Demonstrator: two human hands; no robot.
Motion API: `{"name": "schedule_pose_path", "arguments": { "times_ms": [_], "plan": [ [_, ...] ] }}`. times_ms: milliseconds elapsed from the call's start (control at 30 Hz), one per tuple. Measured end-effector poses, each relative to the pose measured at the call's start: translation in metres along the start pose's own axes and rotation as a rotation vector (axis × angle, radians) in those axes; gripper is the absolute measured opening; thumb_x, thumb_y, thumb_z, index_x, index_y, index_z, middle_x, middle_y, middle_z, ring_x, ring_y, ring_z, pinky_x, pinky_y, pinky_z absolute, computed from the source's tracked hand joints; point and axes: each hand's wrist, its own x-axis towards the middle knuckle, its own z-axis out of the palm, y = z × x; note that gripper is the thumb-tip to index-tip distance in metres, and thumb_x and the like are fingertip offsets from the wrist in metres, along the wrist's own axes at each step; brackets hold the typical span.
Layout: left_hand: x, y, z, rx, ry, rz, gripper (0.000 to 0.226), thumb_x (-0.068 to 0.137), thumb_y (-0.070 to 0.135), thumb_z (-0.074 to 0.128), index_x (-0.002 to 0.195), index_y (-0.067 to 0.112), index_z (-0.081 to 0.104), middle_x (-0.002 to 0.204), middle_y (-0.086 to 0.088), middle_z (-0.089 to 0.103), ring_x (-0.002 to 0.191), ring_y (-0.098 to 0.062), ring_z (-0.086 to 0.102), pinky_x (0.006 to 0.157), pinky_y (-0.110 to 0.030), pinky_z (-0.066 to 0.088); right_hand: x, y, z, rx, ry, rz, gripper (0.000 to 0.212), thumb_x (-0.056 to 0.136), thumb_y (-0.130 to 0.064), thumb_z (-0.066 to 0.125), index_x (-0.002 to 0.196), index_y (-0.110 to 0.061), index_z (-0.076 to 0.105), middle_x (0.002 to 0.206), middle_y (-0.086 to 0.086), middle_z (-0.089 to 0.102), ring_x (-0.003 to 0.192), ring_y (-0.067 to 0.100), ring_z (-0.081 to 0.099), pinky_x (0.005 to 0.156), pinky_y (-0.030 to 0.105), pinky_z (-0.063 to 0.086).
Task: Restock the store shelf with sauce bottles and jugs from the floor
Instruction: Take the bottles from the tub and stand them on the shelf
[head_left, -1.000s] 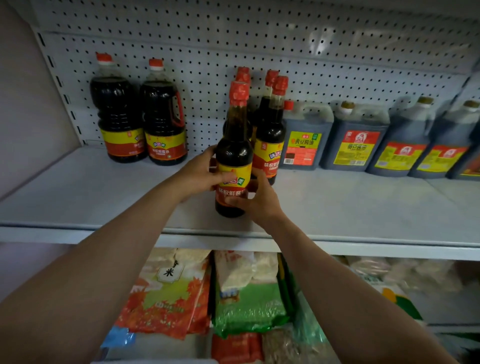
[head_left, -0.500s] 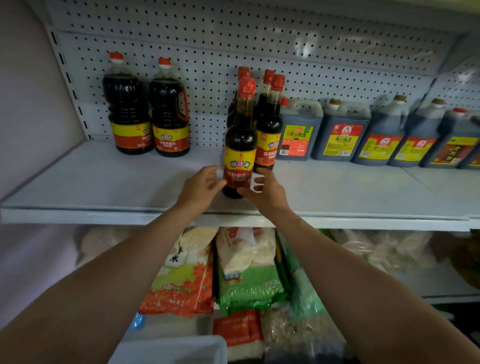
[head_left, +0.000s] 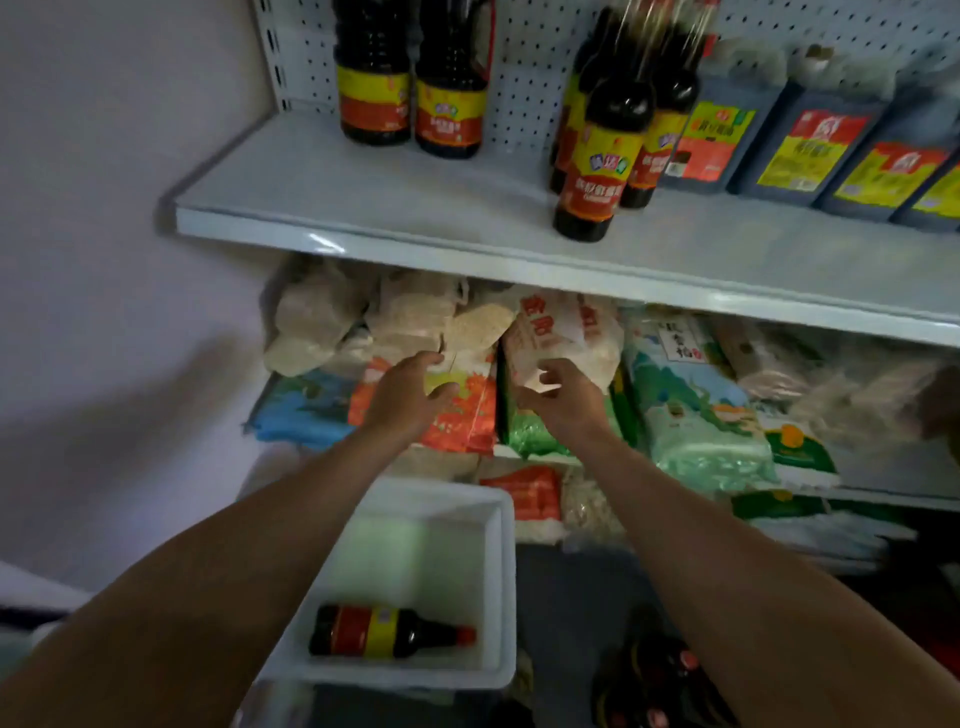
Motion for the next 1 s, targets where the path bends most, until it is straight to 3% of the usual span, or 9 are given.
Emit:
{"name": "schedule_pose_path", "arguments": {
  "times_ms": [133, 200, 267, 333, 433, 600, 700, 867, 1000],
  "plan": [
    [-0.059, -0.058, 0.023, 0.026, -0.125, -0.145, 0.049, 0.089, 0.031, 0.073, 0.132, 0.01, 0.059, 0.129, -0.011, 0.065, 0.119, -0.03, 0.059, 0.097, -0.036, 0.045, -0.032, 0.046, 0.046, -0.096, -0.184, 0.129, 0.055, 0.083, -0.049, 0.077, 0.123, -0.013, 0.065, 0.116, 0.006, 0.07, 0.109, 0.027, 0.066, 0.091, 0.037, 0.052],
    [-0.084, -0.083, 0.037, 0.056, -0.215, -0.231, 0.05, 0.091, 0.036, 0.069, 0.134, 0.014, 0.057, 0.134, -0.008, 0.062, 0.122, -0.029, 0.056, 0.1, -0.037, 0.043, -0.042, 0.077, 0.07, -0.093, -0.267, 0.174, 0.06, 0.075, -0.061, 0.073, 0.115, -0.016, 0.068, 0.111, 0.005, 0.073, 0.105, 0.027, 0.068, 0.093, 0.042, 0.053],
    [-0.103, -0.106, 0.052, 0.097, -0.297, -0.304, 0.052, 0.093, 0.042, 0.066, 0.137, 0.018, 0.054, 0.139, -0.005, 0.058, 0.125, -0.026, 0.053, 0.104, -0.037, 0.041, -0.052, 0.103, 0.089, -0.103, -0.36, 0.209, 0.059, 0.08, -0.056, 0.075, 0.12, -0.013, 0.065, 0.116, 0.005, 0.07, 0.107, 0.026, 0.066, 0.093, 0.043, 0.053],
    [-0.117, -0.124, 0.068, 0.117, -0.359, -0.355, 0.052, 0.093, 0.044, 0.064, 0.138, 0.02, 0.054, 0.14, -0.004, 0.057, 0.127, -0.025, 0.051, 0.106, -0.037, 0.04, -0.061, 0.124, 0.1, -0.17, -0.454, 0.258, 0.05, 0.089, -0.046, 0.073, 0.124, -0.012, 0.061, 0.117, 0.003, 0.064, 0.11, 0.025, 0.062, 0.09, 0.035, 0.049],
    [-0.132, -0.143, 0.094, 0.145, -0.445, -0.414, 0.052, 0.094, 0.045, 0.062, 0.139, 0.021, 0.053, 0.139, -0.005, 0.057, 0.127, -0.025, 0.052, 0.104, -0.038, 0.043, -0.065, 0.159, 0.12, -0.234, -0.565, 0.308, 0.038, 0.091, -0.052, 0.068, 0.108, -0.021, 0.056, 0.108, 0.001, 0.062, 0.108, 0.024, 0.061, 0.079, 0.029, 0.038],
    [-0.143, -0.169, 0.146, 0.156, -0.537, -0.526, 0.052, 0.093, 0.048, 0.062, 0.138, 0.023, 0.052, 0.139, -0.003, 0.057, 0.129, -0.025, 0.05, 0.103, -0.04, 0.043, -0.066, 0.208, 0.157, -0.241, -0.646, 0.397, 0.063, 0.092, -0.053, 0.066, 0.14, -0.015, 0.053, 0.13, 0.003, 0.064, 0.118, 0.022, 0.06, 0.083, 0.028, 0.04],
    [-0.143, -0.181, 0.175, 0.148, -0.596, -0.577, 0.056, 0.093, 0.046, 0.063, 0.14, 0.018, 0.051, 0.141, -0.004, 0.056, 0.13, -0.024, 0.052, 0.105, -0.037, 0.041, -0.061, 0.23, 0.176, -0.236, -0.652, 0.473, 0.068, 0.092, -0.051, 0.067, 0.143, -0.011, 0.047, 0.132, 0.007, 0.061, 0.12, 0.026, 0.059, 0.081, 0.029, 0.04],
    [-0.138, -0.201, 0.209, 0.159, -0.655, -0.648, 0.055, 0.093, 0.046, 0.064, 0.138, 0.016, 0.054, 0.14, -0.004, 0.058, 0.128, -0.024, 0.054, 0.107, -0.039, 0.043, -0.043, 0.256, 0.199, -0.244, -0.642, 0.546, 0.051, 0.092, -0.048, 0.068, 0.122, -0.007, 0.059, 0.11, 0.006, 0.064, 0.11, 0.031, 0.063, 0.074, 0.031, 0.041],
    [-0.142, -0.217, 0.227, 0.281, -0.712, -0.635, 0.052, 0.091, 0.053, 0.063, 0.132, 0.02, 0.058, 0.13, -0.006, 0.061, 0.126, -0.026, 0.05, 0.101, -0.038, 0.044, -0.033, 0.276, 0.208, -0.225, -0.633, 0.572, 0.022, 0.089, -0.04, 0.071, 0.092, -0.019, 0.066, 0.092, 0.002, 0.071, 0.093, 0.029, 0.071, 0.082, 0.037, 0.057]
  ]
}}
